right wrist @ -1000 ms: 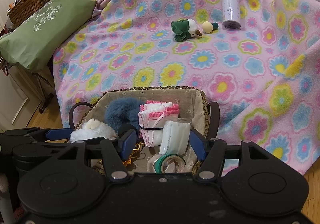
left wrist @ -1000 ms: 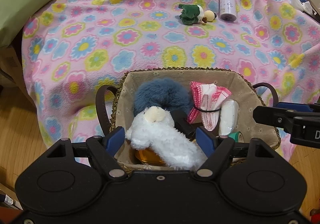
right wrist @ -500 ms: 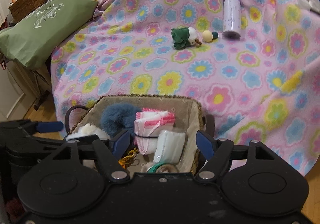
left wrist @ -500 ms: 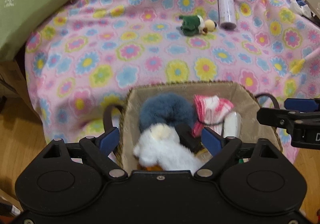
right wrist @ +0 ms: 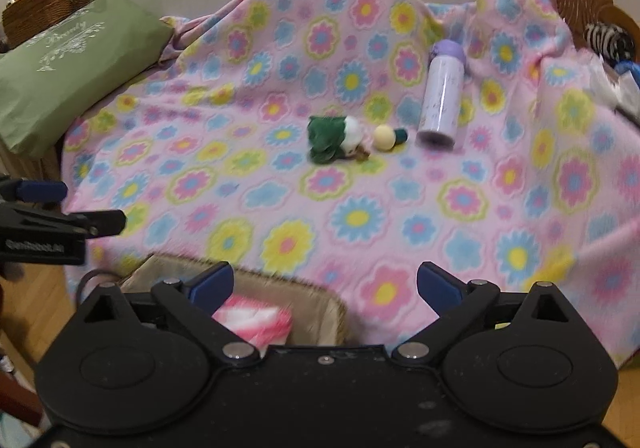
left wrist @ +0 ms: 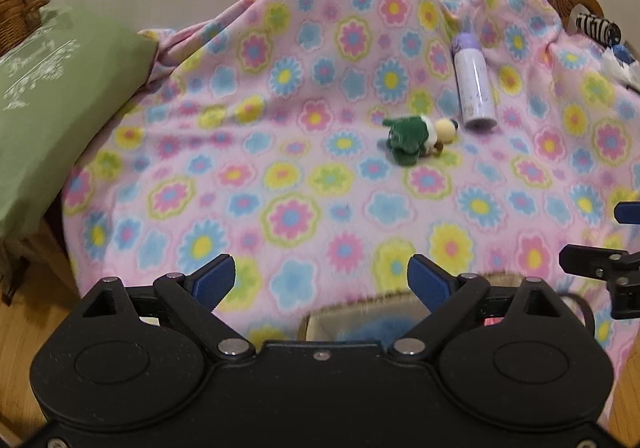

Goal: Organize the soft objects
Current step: 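Move both tools back to the green plush bird and yellow sponge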

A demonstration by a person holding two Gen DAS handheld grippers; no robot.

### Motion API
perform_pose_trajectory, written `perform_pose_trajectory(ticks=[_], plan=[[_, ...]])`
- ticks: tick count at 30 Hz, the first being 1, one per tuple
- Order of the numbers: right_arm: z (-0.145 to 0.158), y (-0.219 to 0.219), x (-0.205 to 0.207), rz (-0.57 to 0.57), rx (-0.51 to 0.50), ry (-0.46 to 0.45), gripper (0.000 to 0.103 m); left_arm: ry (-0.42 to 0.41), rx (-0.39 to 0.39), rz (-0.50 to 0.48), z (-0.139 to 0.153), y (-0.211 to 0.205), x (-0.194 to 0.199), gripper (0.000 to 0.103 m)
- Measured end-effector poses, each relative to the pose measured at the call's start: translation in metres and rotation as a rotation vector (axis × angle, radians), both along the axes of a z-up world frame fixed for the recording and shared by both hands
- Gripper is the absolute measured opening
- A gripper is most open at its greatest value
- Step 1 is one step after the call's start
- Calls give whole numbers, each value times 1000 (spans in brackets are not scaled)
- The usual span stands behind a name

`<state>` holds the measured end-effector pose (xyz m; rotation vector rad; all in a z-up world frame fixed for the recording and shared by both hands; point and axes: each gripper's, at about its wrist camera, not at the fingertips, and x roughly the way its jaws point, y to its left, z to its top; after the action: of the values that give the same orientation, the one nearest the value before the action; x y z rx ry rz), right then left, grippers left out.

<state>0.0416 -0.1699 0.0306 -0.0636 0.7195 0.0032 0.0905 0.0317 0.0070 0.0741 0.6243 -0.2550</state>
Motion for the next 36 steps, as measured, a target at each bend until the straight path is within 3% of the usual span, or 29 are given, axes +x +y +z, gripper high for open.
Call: perform_pose_trajectory(ticks=[7, 12, 15, 18, 25, 36], plan=[[3, -4, 38, -1, -71, -77, 102, -53, -21, -11, 3, -9, 37, 91], [0, -21, 66, -57, -29, -119, 102, -107, 22, 0, -2, -19, 60, 92], [-7, -31, 81, -91, -2, -130, 102, -151, 66, 12, -6, -26, 72, 99], [-17, -41, 97, -115, 27, -125, 102, -170, 98, 7, -10, -33, 84, 99], [-39, -52, 128, -182, 5, -80, 102, -174, 105, -15, -23, -53, 107, 100], [-80, -64, 167, -196, -65, -21, 102, -101, 70, -13, -55, -72, 141, 100]])
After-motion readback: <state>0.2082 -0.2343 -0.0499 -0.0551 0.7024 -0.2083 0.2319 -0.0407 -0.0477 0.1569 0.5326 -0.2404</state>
